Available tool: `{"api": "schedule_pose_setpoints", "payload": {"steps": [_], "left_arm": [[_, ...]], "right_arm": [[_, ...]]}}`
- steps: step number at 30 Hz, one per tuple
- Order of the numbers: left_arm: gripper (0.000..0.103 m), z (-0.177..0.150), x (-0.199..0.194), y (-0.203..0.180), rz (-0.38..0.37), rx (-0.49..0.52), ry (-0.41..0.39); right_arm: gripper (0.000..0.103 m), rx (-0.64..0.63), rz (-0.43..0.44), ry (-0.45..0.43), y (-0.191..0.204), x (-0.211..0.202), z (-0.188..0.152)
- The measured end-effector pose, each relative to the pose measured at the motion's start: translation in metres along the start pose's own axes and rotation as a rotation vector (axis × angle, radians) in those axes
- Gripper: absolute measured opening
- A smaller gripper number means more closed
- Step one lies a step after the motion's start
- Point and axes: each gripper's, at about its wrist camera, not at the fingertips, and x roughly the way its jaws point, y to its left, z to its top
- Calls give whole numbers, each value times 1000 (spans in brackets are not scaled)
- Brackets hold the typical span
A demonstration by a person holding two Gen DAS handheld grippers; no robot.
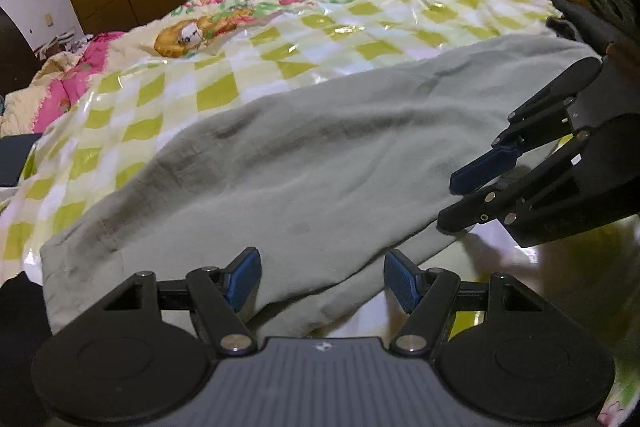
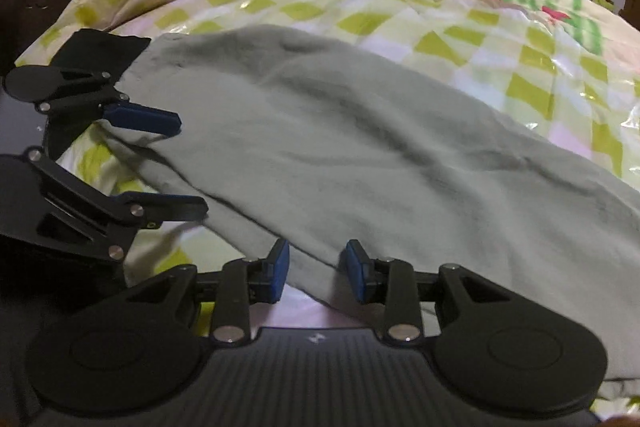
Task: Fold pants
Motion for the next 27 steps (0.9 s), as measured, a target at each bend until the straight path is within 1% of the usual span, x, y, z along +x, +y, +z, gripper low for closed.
{"api": "schedule_pose_setpoints", "payload": {"steps": [2, 3, 4, 5, 7, 8, 10, 13, 15, 18, 19, 20, 22, 24, 25, 26, 27], "left_arm": [[81, 0, 5, -3, 6, 33, 11], [81, -2, 4, -5, 4, 58, 11], [81, -3, 4, -7, -2, 84, 8], [81, -4, 5, -8, -4, 104, 10], [81, -4, 8, -10, 0, 121, 17], [81, -2, 10, -10, 5, 122, 15], [81, 2, 13, -10, 24, 109, 5], [80, 9, 17, -12, 53, 107, -16], [80, 12, 20, -11, 68, 116, -21], [78, 14, 19, -6, 50, 91, -18], [74, 15, 18, -4, 48, 80, -16], [72, 14, 17, -3, 43, 69, -15], [71, 16, 16, 1, 31, 36, -21], [71, 16, 15, 5, 17, 13, -14], [71, 15, 14, 5, 2, 16, -12], [72, 14, 10, 4, -25, 31, -14], [72, 11, 6, 3, -51, 53, -15]], "right_arm": [[32, -48, -15, 13, 3, -2, -1], [33, -75, -9, 20, 5, -5, -2], [33, -93, 1, 25, 5, 0, 0], [33, -112, -9, 25, 6, -1, -1], [33, -158, -65, 20, 8, 1, -3], [33, -154, -76, 11, 6, 5, -1], [33, -118, -71, 0, 4, 9, 4], [33, -146, -63, -11, 10, 14, 11], [33, -165, -34, -14, 16, 13, 12], [35, -200, -34, -25, 23, 15, 10], [36, -200, -39, -30, 23, 18, 10], [37, -192, -48, -35, 22, 21, 11], [37, -189, -61, -43, 22, 27, 15], [32, -183, -57, -43, 20, 30, 19], [16, -159, -40, -39, 17, 29, 22], [8, -140, -23, -35, 15, 26, 24], [6, -121, -7, -36, 12, 22, 25]]}}
